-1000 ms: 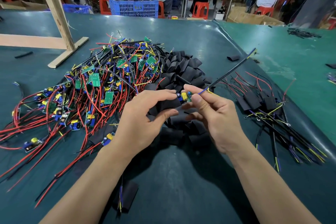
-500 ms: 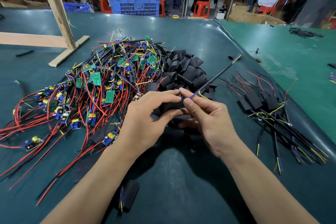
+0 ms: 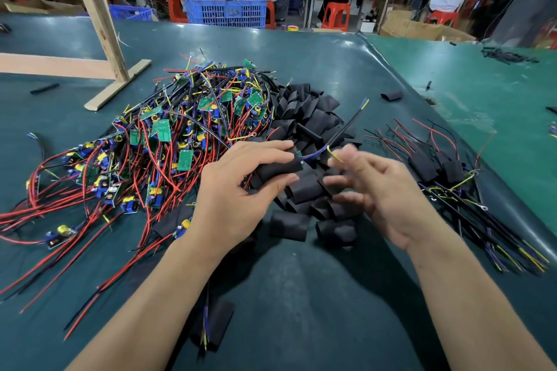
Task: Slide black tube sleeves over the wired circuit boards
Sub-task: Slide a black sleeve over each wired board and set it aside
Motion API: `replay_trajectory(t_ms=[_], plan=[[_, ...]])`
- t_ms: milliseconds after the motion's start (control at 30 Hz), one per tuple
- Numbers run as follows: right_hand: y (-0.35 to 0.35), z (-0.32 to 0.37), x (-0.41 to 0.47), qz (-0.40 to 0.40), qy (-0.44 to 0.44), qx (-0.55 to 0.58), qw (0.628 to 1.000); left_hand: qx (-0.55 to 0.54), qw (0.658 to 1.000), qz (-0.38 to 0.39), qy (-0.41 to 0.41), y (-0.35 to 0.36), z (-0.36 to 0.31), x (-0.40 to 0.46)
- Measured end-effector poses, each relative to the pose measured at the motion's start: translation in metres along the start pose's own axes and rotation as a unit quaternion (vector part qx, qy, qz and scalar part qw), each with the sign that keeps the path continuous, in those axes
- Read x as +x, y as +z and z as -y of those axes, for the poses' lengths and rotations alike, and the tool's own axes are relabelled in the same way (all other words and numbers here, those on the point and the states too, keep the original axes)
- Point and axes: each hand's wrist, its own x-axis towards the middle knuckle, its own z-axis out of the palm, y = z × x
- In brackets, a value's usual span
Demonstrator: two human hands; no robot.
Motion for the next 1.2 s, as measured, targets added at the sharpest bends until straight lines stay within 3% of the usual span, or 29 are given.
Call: replay_trajectory(t_ms=[67, 167, 300, 533, 767, 933, 1100, 1200], plan=[[-0.002, 0.003, 0.0, 0.026, 0.032, 0.082, 0.996, -0.029, 0.999, 0.008, -0.025, -0.001, -0.001, 0.0], [0.006, 0.0, -0.004, 0.073, 0.011, 0.096, 0.993, -0.024, 0.998, 0.034, -0.049, 0.0, -0.005, -0.002], [0.013, -0.002, -0.006, 0.026, -0.032, 0.095, 0.995, 0.013, 0.997, 0.049, -0.059, -0.003, -0.008, 0.0], [0.019, -0.007, -0.006, -0.008, -0.021, 0.093, 0.995, 0.03, 0.994, 0.083, -0.065, -0.005, -0.013, 0.002], [0.024, -0.01, -0.007, -0.018, -0.047, 0.053, 0.997, 0.042, 0.994, 0.082, -0.061, -0.003, -0.011, 0.001], [0.022, -0.011, -0.005, -0.003, -0.006, 0.091, 0.996, 0.029, 0.995, 0.079, -0.062, -0.003, -0.01, 0.001], [0.023, -0.009, -0.008, 0.04, 0.03, 0.058, 0.997, 0.087, 0.992, 0.084, 0.017, -0.006, -0.008, 0.002], [0.017, -0.003, -0.004, -0.047, -0.015, 0.131, 0.99, 0.196, 0.976, -0.026, 0.093, -0.012, -0.003, 0.008]])
